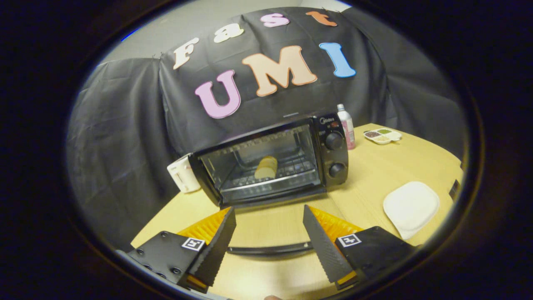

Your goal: Open the toaster oven, put the food inside, and close the toaster oven door.

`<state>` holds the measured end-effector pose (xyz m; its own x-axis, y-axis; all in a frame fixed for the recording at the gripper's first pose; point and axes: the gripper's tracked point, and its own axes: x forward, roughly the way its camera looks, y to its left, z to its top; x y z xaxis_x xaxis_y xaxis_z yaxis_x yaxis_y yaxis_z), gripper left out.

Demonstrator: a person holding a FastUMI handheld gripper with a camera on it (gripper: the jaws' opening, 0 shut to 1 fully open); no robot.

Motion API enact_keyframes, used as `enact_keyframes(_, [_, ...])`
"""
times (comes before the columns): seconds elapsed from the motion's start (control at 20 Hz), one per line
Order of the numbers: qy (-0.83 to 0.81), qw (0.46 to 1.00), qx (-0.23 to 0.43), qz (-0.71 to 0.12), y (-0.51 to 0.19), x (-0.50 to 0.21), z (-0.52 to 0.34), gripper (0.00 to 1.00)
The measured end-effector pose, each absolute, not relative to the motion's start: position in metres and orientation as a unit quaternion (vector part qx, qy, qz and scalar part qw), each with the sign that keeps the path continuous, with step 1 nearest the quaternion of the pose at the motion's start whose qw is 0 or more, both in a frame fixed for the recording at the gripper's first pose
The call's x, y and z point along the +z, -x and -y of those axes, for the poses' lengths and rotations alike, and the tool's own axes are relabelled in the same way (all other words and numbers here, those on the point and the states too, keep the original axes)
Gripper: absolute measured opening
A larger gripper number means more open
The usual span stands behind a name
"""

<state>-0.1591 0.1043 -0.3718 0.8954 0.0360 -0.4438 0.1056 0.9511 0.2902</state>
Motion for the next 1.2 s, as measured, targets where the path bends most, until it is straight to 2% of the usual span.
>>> enact_keyframes(0.55, [-0.119,0.948,-0.030,-0.293,0.220,-0.426,-0.103,1.00])
enact_keyframes(1.2, [-0.062,0.951,-0.019,-0.303,0.204,-0.457,-0.099,0.99])
